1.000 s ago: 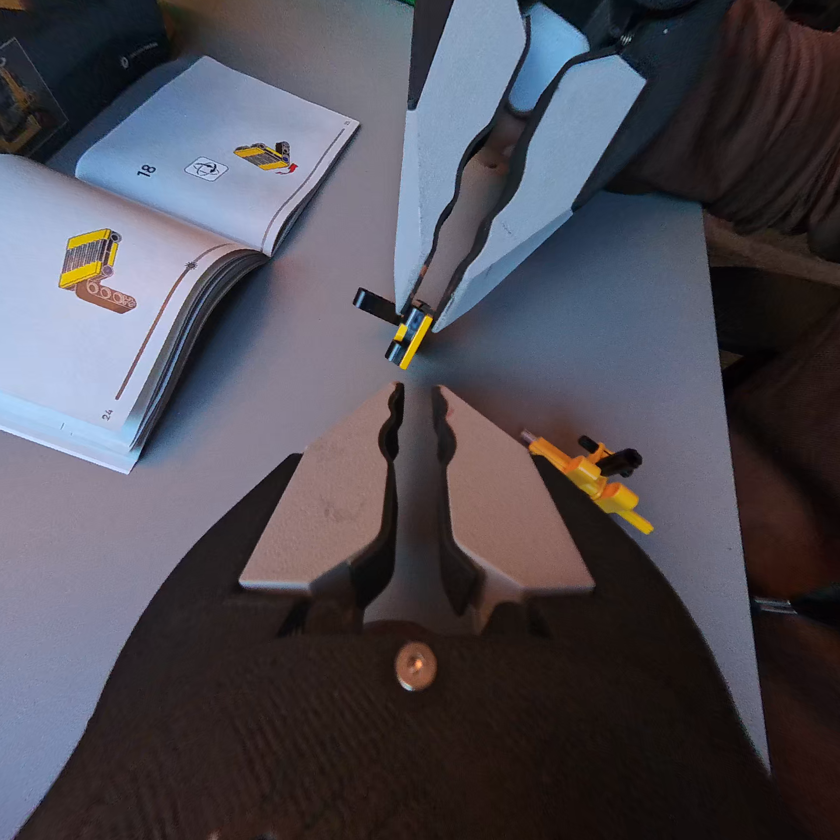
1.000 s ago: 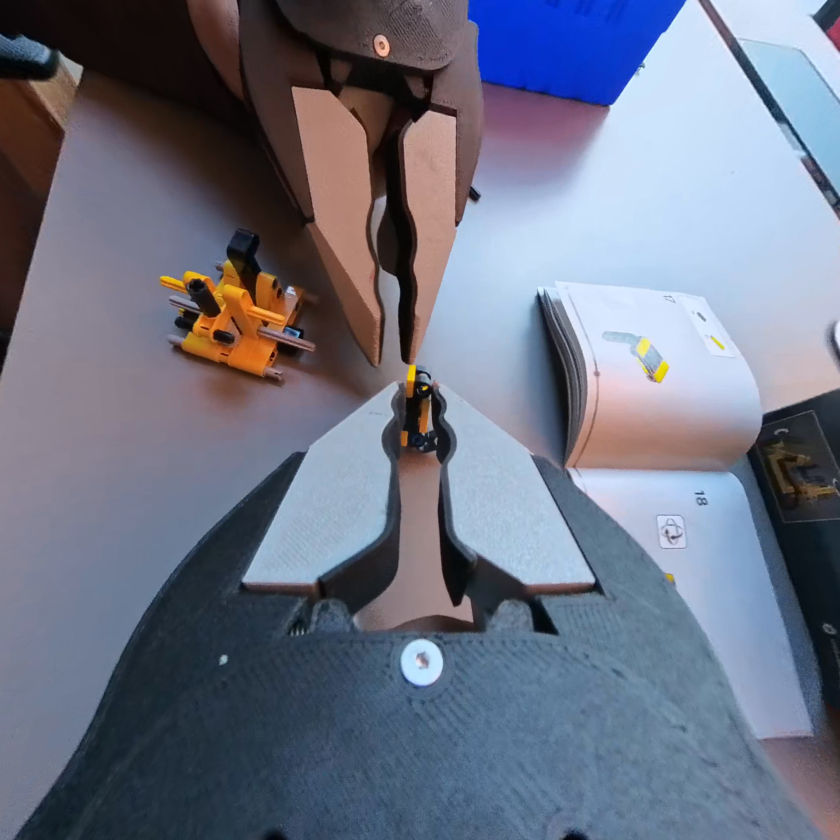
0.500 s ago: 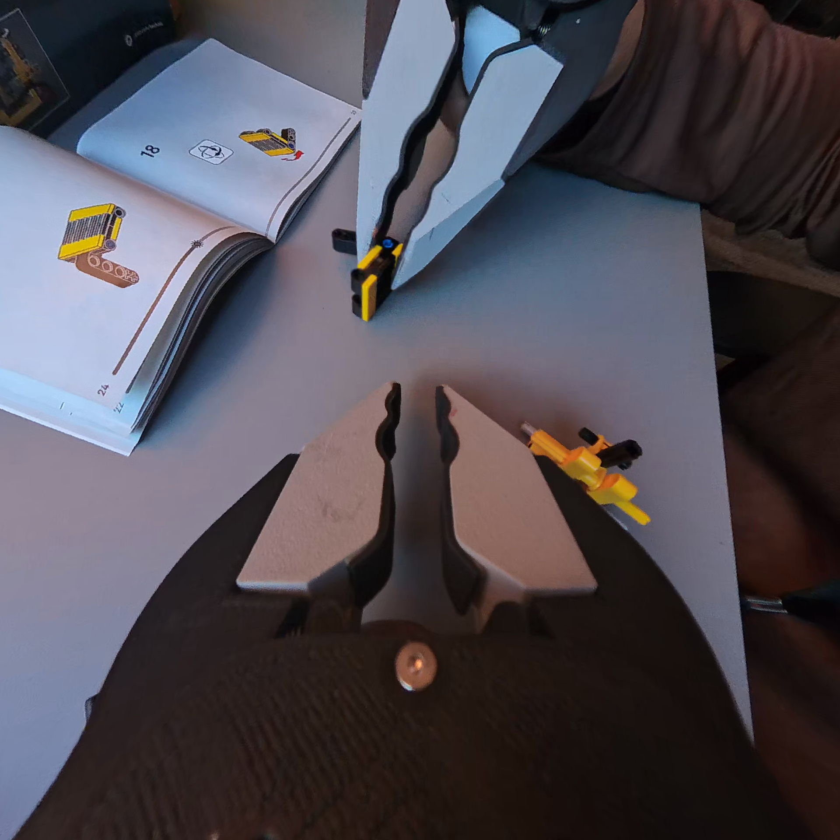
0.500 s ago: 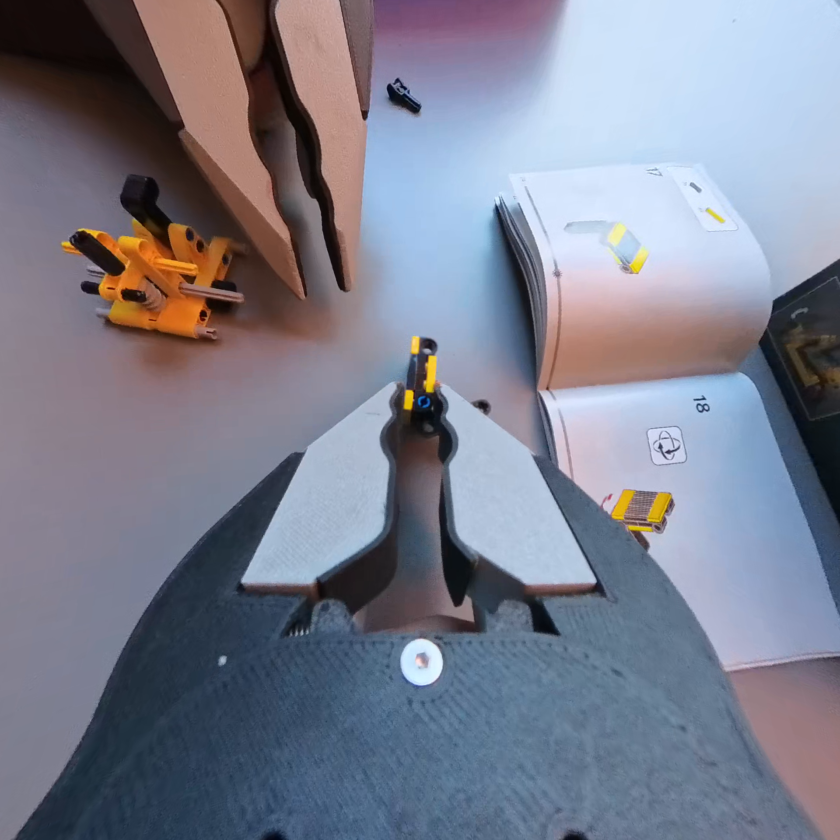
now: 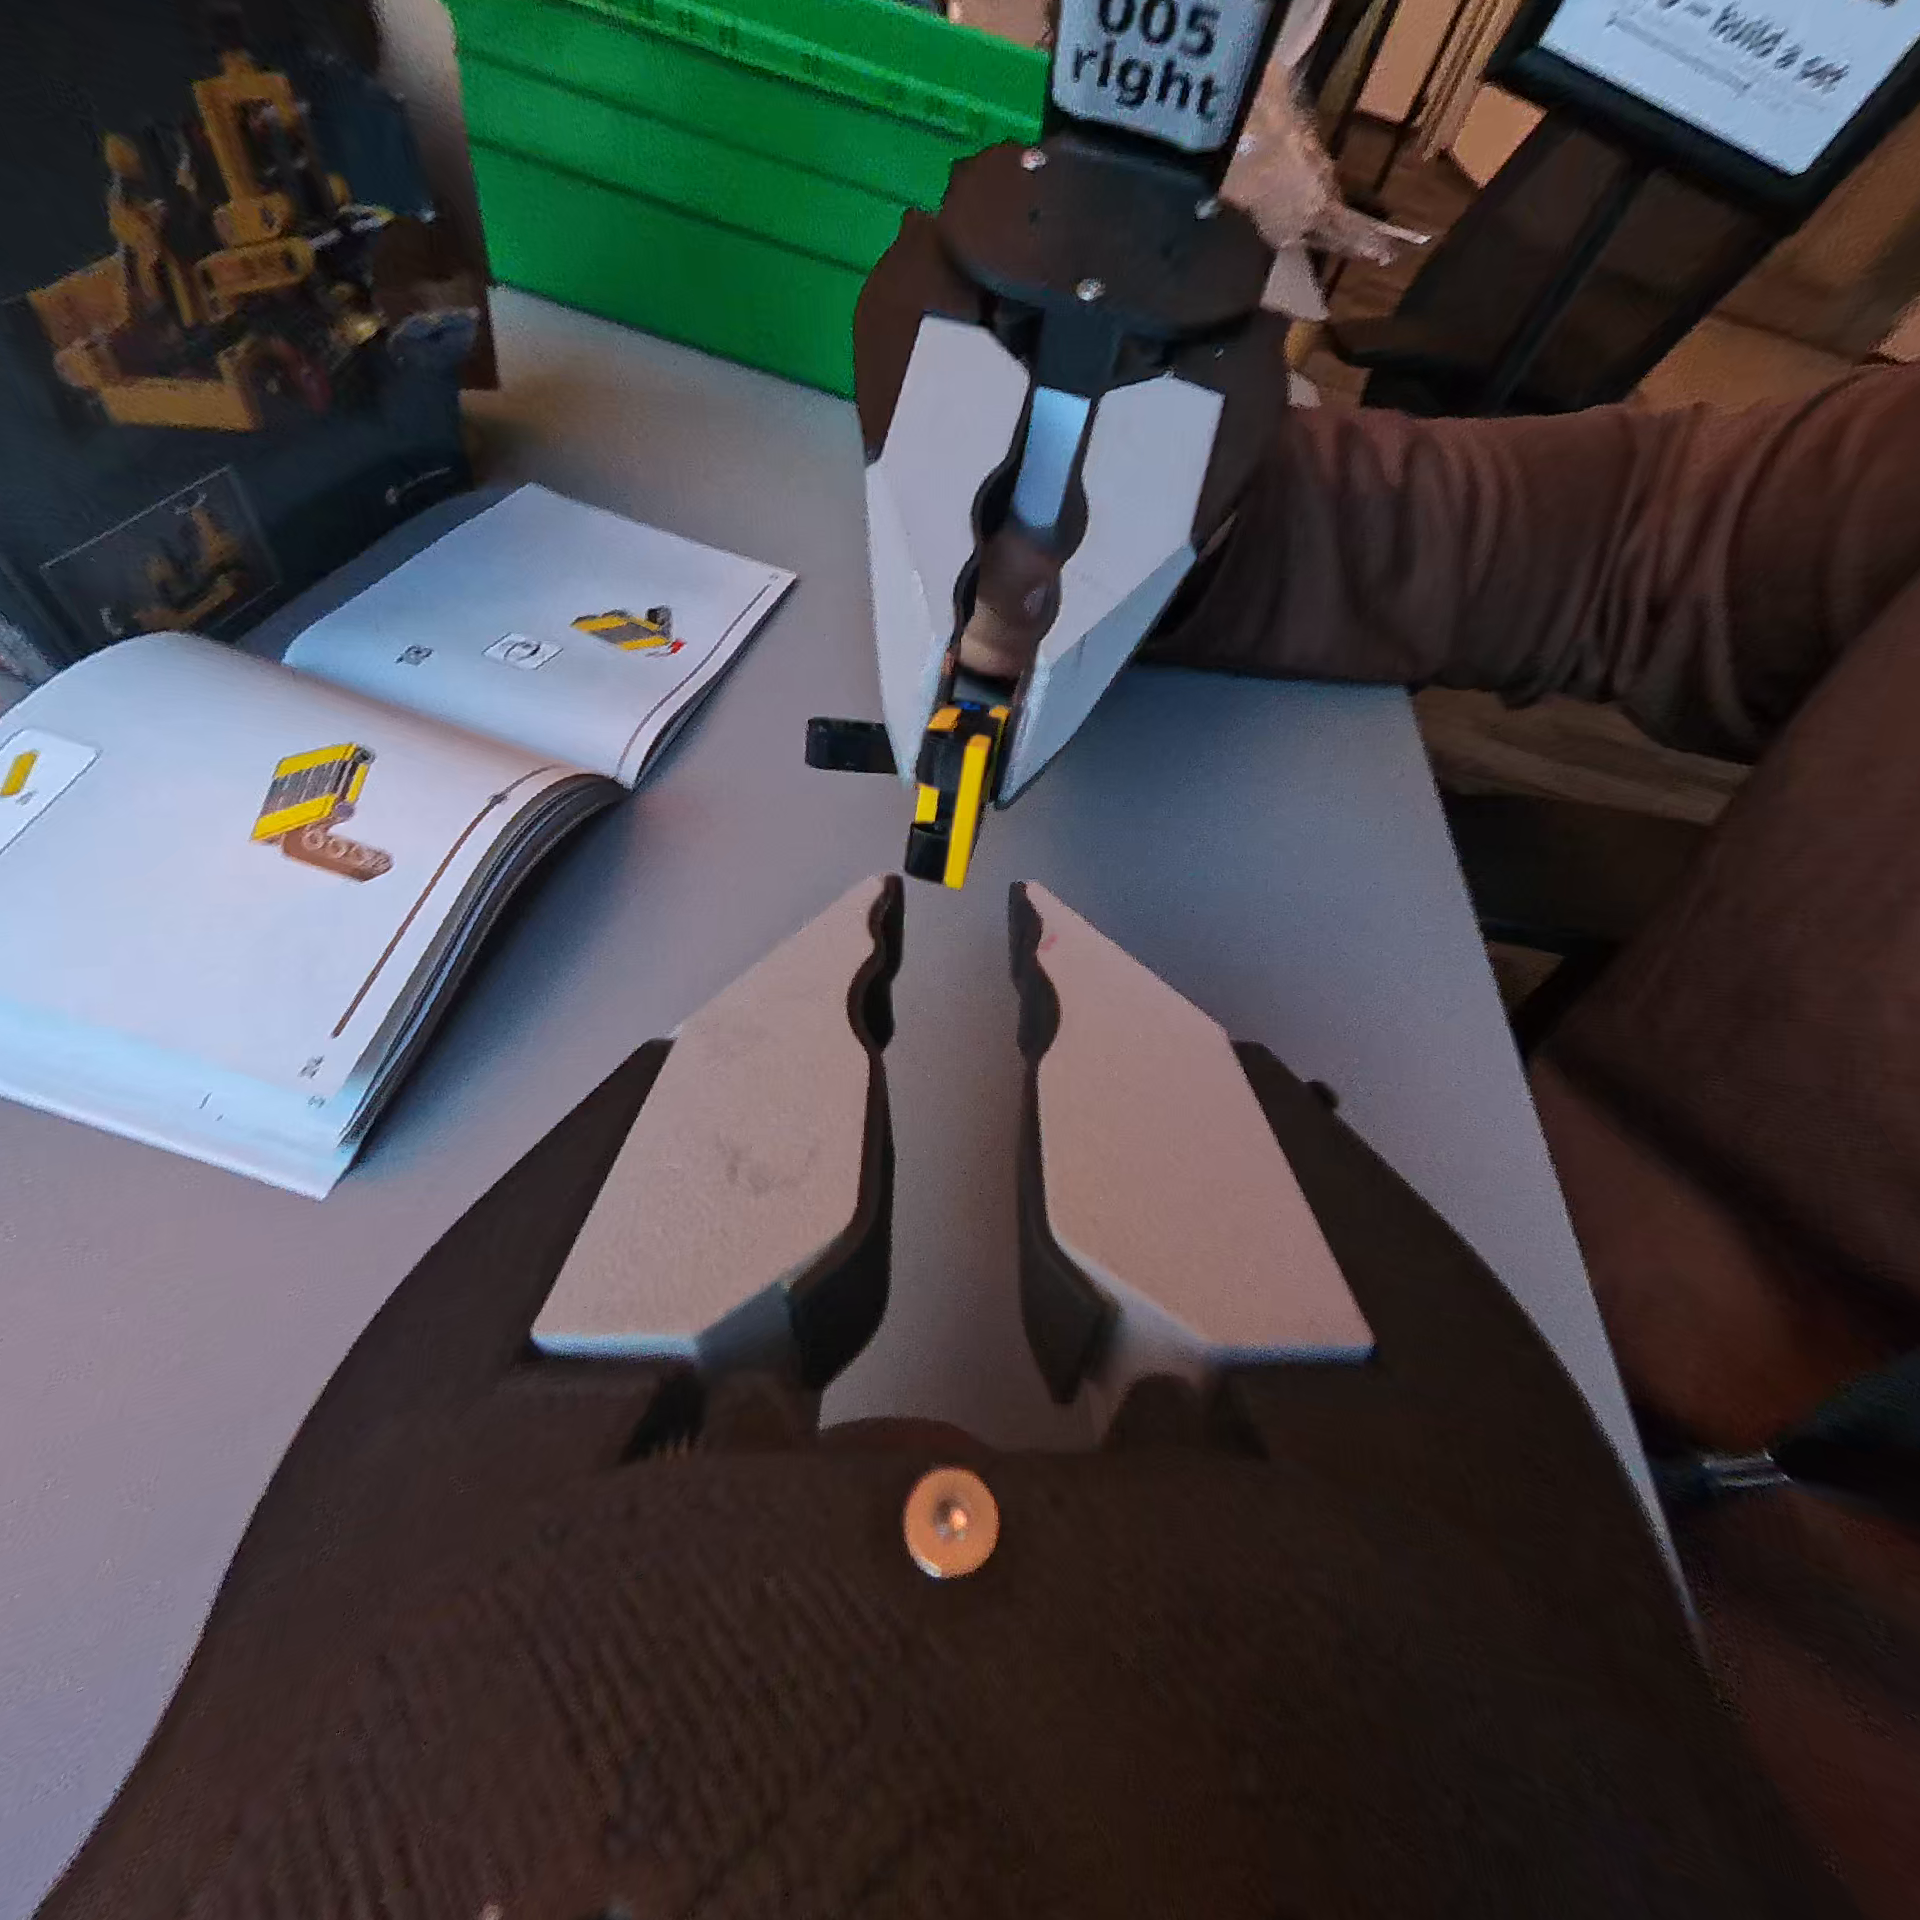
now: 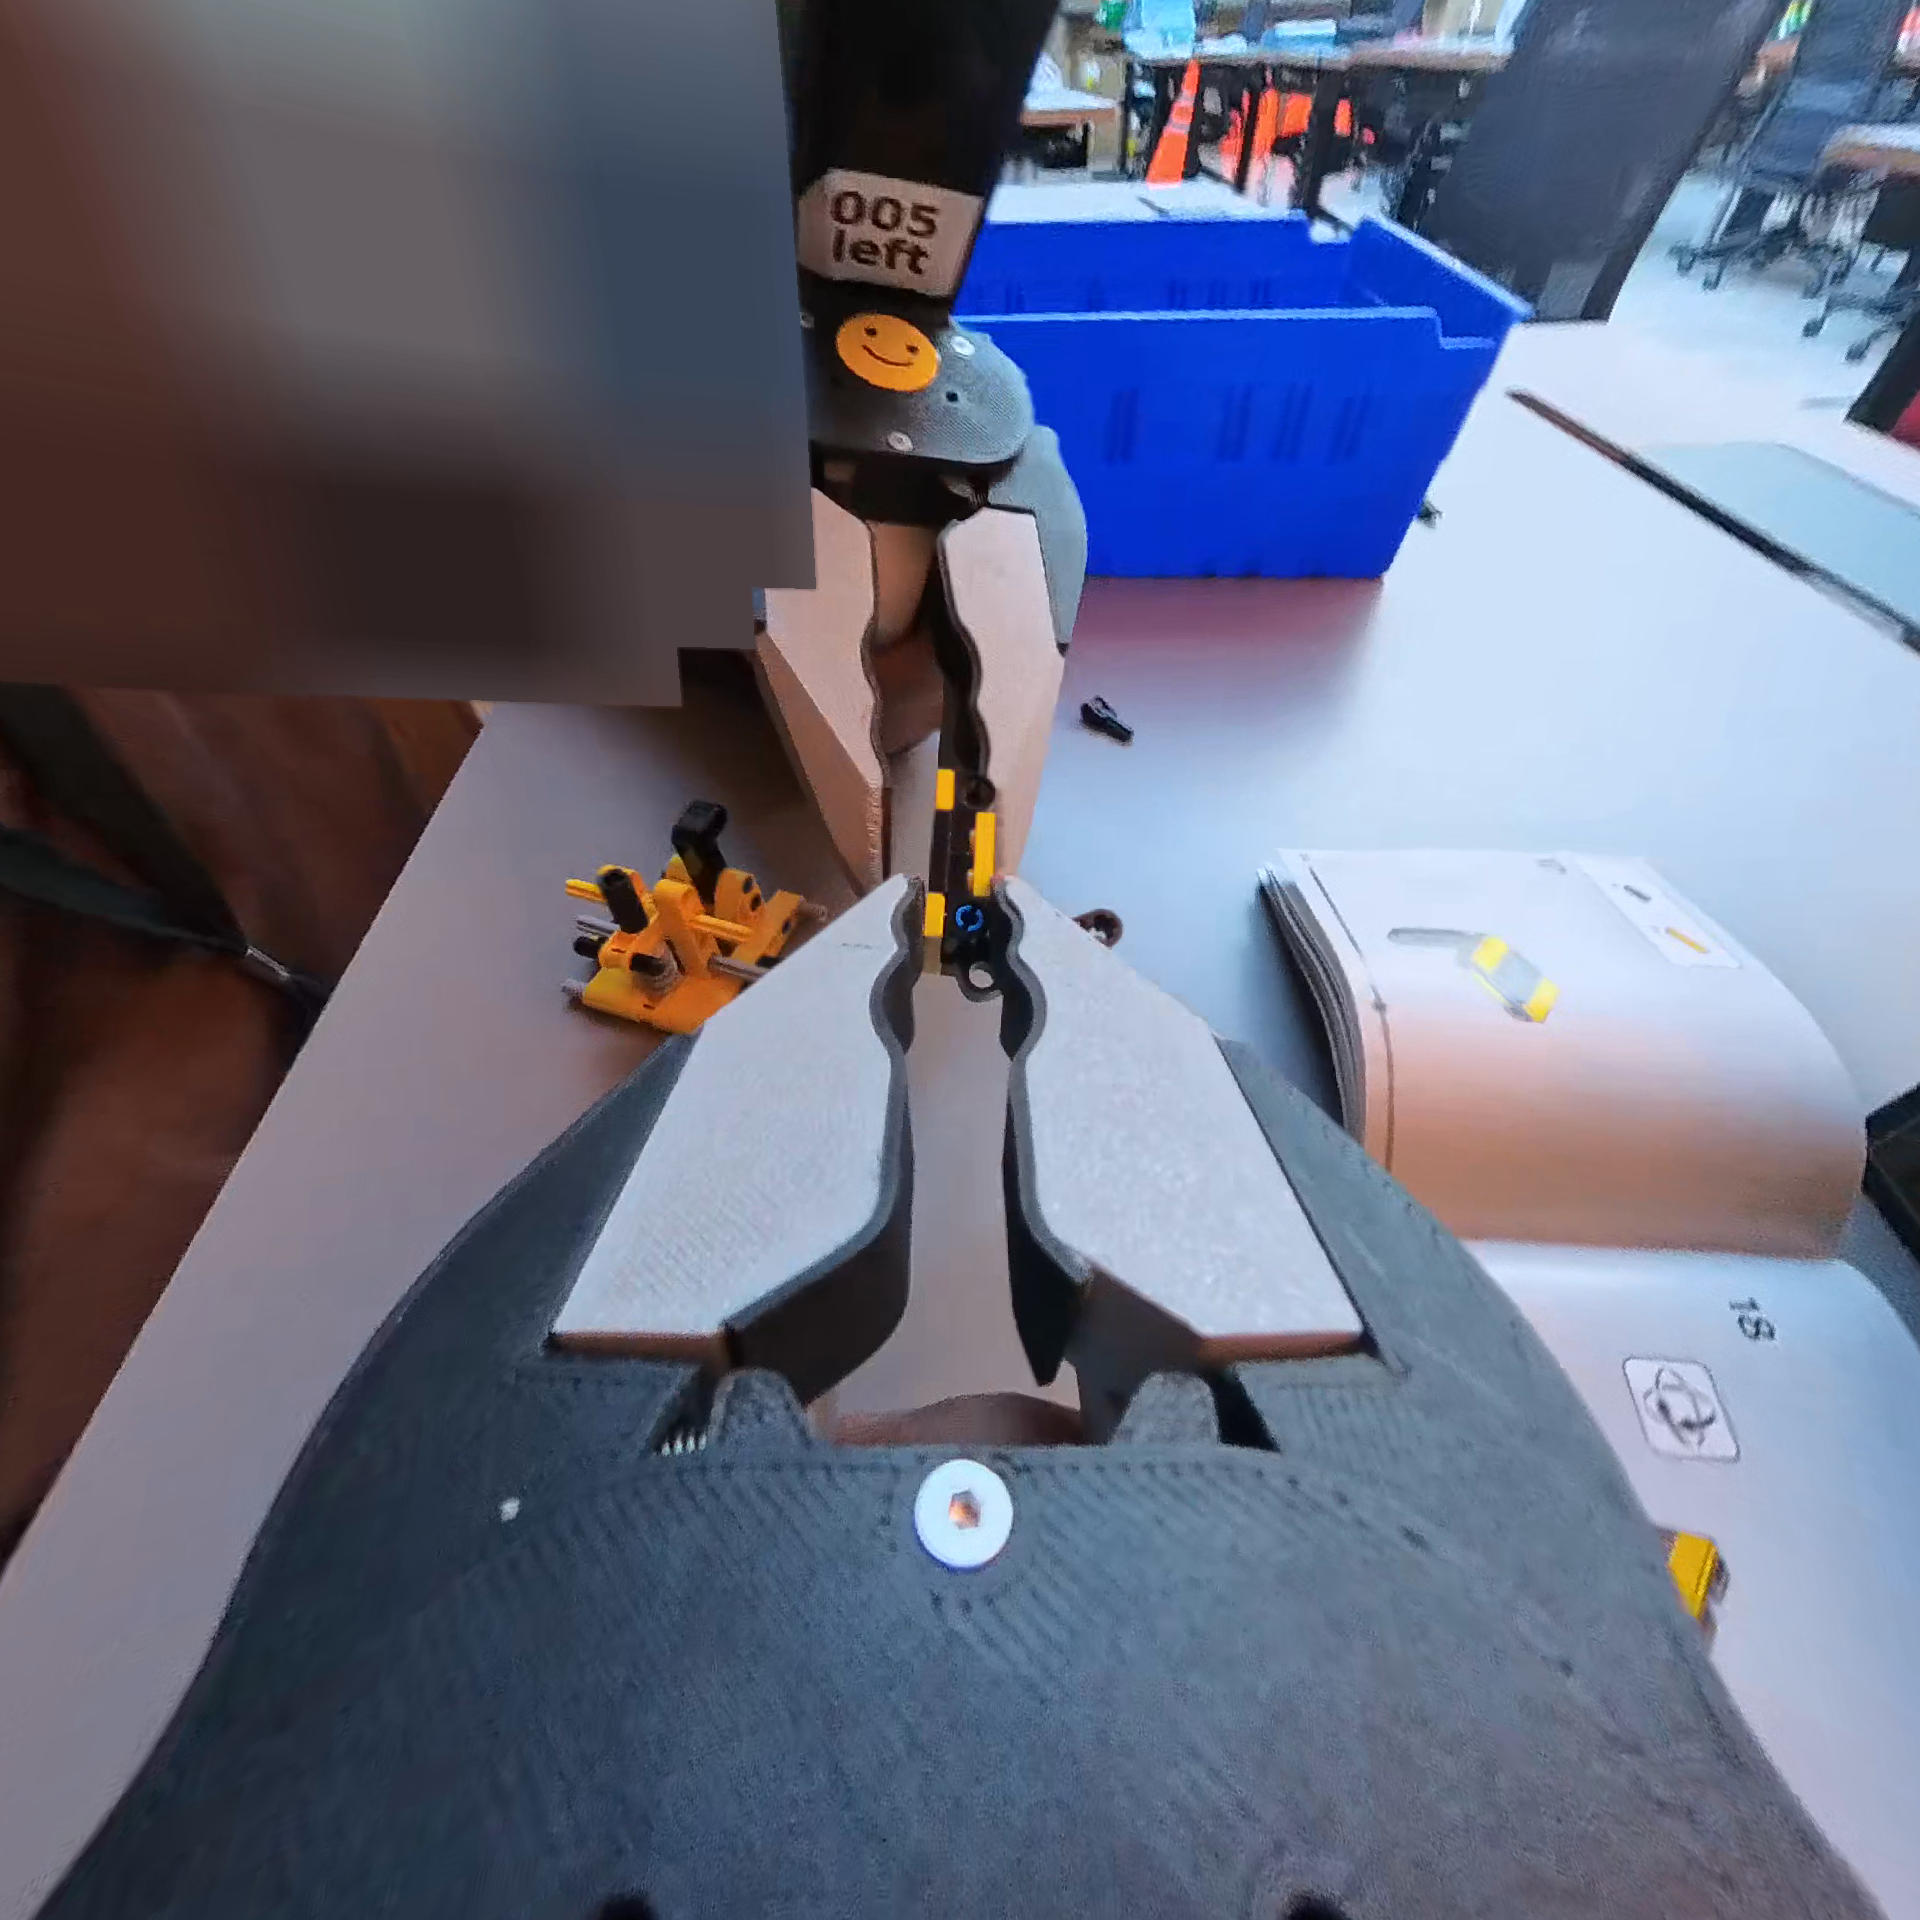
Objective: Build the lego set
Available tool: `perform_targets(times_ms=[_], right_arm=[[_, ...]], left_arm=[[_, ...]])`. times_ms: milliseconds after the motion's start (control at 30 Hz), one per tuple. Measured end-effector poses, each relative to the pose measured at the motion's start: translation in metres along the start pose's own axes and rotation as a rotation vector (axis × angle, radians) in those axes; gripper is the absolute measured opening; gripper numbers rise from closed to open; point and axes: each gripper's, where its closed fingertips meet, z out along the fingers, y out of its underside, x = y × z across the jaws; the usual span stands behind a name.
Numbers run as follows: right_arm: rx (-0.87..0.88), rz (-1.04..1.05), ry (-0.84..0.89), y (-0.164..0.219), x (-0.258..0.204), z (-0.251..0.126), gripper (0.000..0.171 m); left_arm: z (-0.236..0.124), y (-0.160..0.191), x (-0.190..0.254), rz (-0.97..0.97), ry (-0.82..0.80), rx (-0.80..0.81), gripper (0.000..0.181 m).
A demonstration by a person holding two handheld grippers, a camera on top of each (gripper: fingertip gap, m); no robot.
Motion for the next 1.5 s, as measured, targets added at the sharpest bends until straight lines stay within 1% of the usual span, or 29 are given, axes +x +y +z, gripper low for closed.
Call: perform_targets(times_ms=[133, 367, 467, 600, 767, 900, 1067, 1200, 1500], right_arm=[[-0.004, -0.047, -0.003, 0.000, -0.004, 0.002, 0.009], [-0.101, -0.060, -0.005, 0.014, -0.007, 0.006, 0.009], [-0.213, -0.061, -0.002, 0.031, -0.006, 0.006, 0.009], [-0.310, -0.116, 0.070, 0.046, 0.002, 0.008, 0.007], [-0.396, -0.088, 0.081, 0.059, 0.007, 0.011, 0.008], [-0.392, -0.019, 0.064, 0.059, 0.008, 0.010, 0.009], [-0.395, 0.035, 0.057, 0.061, 0.010, 0.007, 0.009], [-0.421, 0.068, 0.047, 0.066, 0.010, 0.005, 0.014], [-0.441, 0.042, 0.051, 0.069, 0.009, 0.005, 0.015]], left_arm=[[-0.002, -0.002, 0.001, 0.021, -0.002, 0.014, 0.007], [-0.004, -0.002, 0.003, 0.022, 0.012, 0.021, 0.007], [-0.003, -0.001, 0.003, 0.027, 0.007, 0.013, 0.008], [0.001, 0.005, 0.001, 0.024, -0.015, -0.030, 0.004], [0.007, 0.014, -0.002, 0.004, -0.031, -0.100, 0.016], [0.008, 0.019, -0.006, -0.024, -0.043, -0.138, 0.023], [0.010, 0.022, -0.009, -0.042, -0.052, -0.155, 0.024], [0.011, 0.023, -0.008, -0.030, -0.058, -0.169, 0.024], [0.010, 0.022, -0.010, -0.030, -0.068, -0.162, 0.022]])
